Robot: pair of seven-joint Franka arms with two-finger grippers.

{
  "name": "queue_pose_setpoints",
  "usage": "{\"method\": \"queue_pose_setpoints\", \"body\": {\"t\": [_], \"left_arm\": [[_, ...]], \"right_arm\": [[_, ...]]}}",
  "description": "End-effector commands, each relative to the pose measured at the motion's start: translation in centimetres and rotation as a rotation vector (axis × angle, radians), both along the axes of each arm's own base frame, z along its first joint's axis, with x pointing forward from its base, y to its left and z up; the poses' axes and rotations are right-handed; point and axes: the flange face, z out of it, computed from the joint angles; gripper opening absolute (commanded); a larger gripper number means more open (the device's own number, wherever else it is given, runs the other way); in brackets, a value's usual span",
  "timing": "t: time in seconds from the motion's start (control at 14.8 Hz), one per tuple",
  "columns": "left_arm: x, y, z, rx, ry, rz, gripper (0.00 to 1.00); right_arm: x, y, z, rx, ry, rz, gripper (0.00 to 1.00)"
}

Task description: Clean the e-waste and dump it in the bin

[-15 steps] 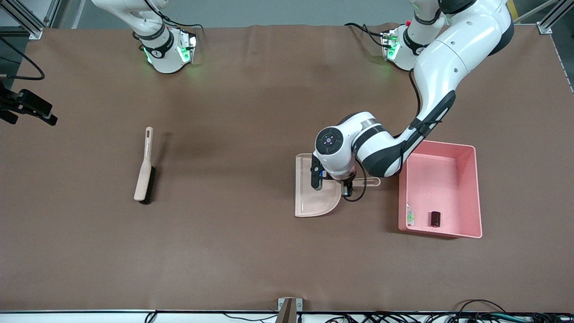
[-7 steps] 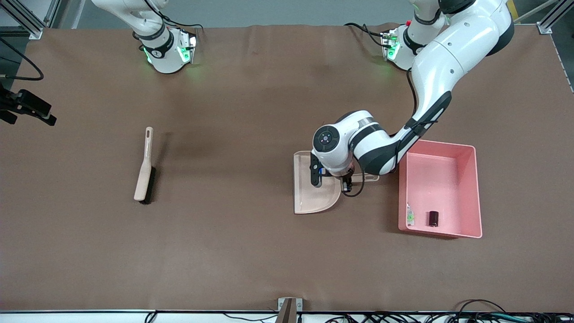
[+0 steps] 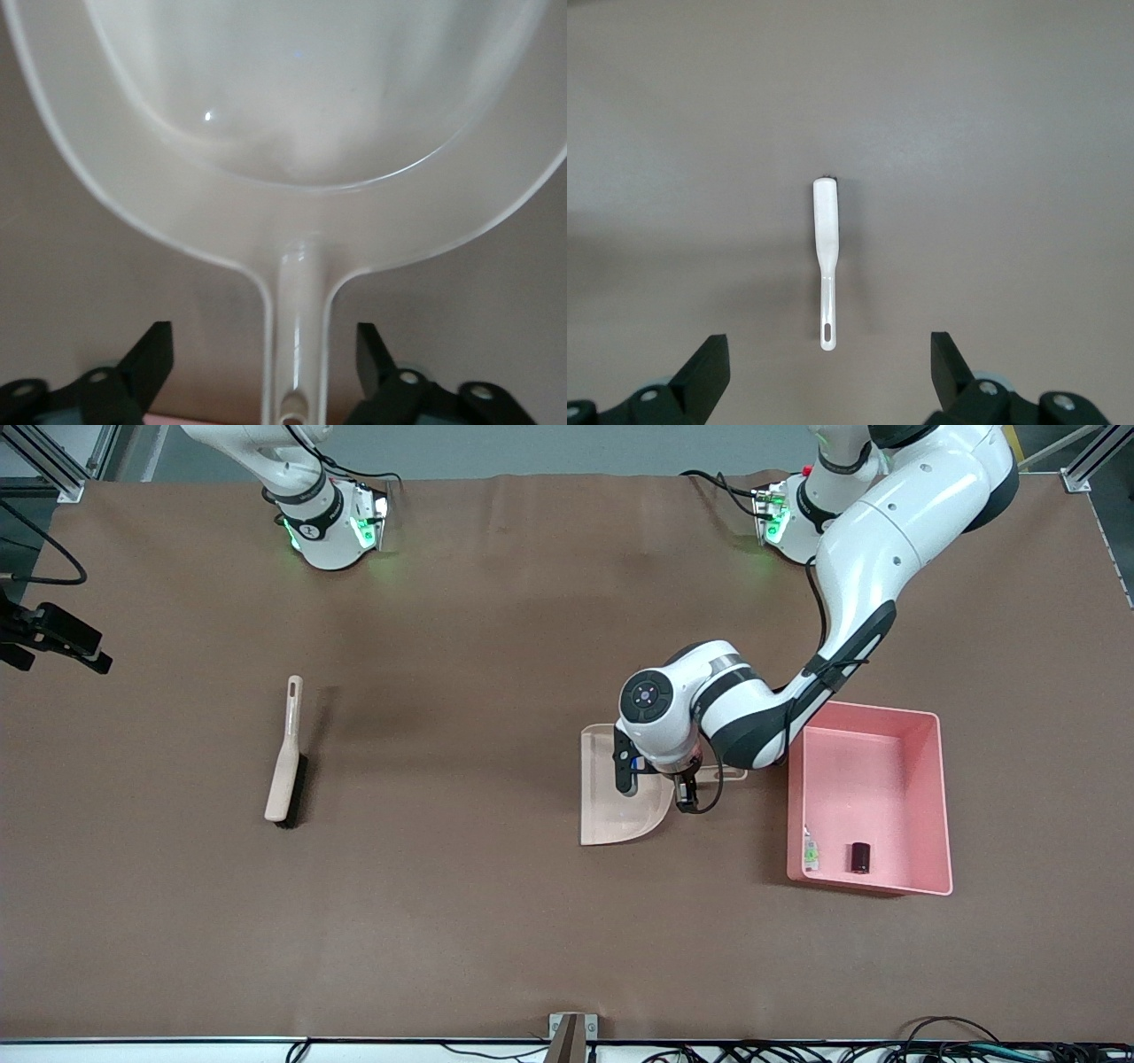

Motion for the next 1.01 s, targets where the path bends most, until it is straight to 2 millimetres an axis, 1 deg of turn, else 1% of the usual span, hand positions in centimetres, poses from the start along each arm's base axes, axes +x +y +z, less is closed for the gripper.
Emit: {"method": "queue_pose_setpoints", "body": {"t": [0.0,0.07,0.2,0.27,0.41,0.47,0.54,0.61,0.68,0.74,0.81,0.88,0.95], "left_arm": [[1.8,1.4,5.0,-0.018,-0.046,0.082,1.0],[3.1,2.2,6.6,-0.027,-0.047,0.145,1.0],[5.0,3.9,9.5,-0.027,-0.071,0.298,1.0],[6.3,5.4,11.2,-0.038,-0.105,0.402,1.0],[7.8,8.0,13.4,-0.086,-0.142,0.631,1.0],[8.5,9.9,14.8,-0.104,-0.176,0.767,1.0],[8.8,11.5,17.1,-0.122,-0.217,0.855,1.0],[9.2,13.3,18.5,-0.146,-0.22,0.945,1.0],[9.6,15.8,20.3,-0.178,-0.212,1.038,1.0],[9.5,17.4,22.5,-0.203,-0.231,1.105,1.0],[9.3,18.1,24.1,-0.217,-0.254,1.143,1.0],[9.3,18.9,25.0,-0.225,-0.263,1.174,1.0],[8.8,19.5,26.9,-0.246,-0.277,1.193,1.0]], "right_arm": [[0.0,-0.1,0.2,-0.011,0.002,-0.013,1.0],[0.0,-0.1,0.2,-0.011,0.002,-0.014,1.0],[0.0,-0.1,0.2,-0.011,0.002,-0.014,1.0],[0.2,-0.1,-0.1,-0.011,0.009,-0.013,1.0],[0.2,-0.1,-0.2,-0.011,0.009,-0.013,1.0],[0.3,-0.1,-0.2,-0.011,0.011,-0.013,1.0],[0.3,-0.1,-0.2,-0.011,0.009,-0.013,1.0],[0.3,-0.1,-0.2,-0.011,0.009,-0.013,1.0],[0.3,-0.1,-0.2,-0.011,0.009,-0.013,1.0],[0.3,0.0,-0.2,-0.01,0.011,-0.013,1.0],[0.3,-0.1,-0.2,-0.011,0.011,-0.013,1.0],[0.3,-0.1,-0.2,-0.011,0.011,-0.013,1.0],[0.3,0.0,-0.2,-0.01,0.011,-0.013,1.0]]}}
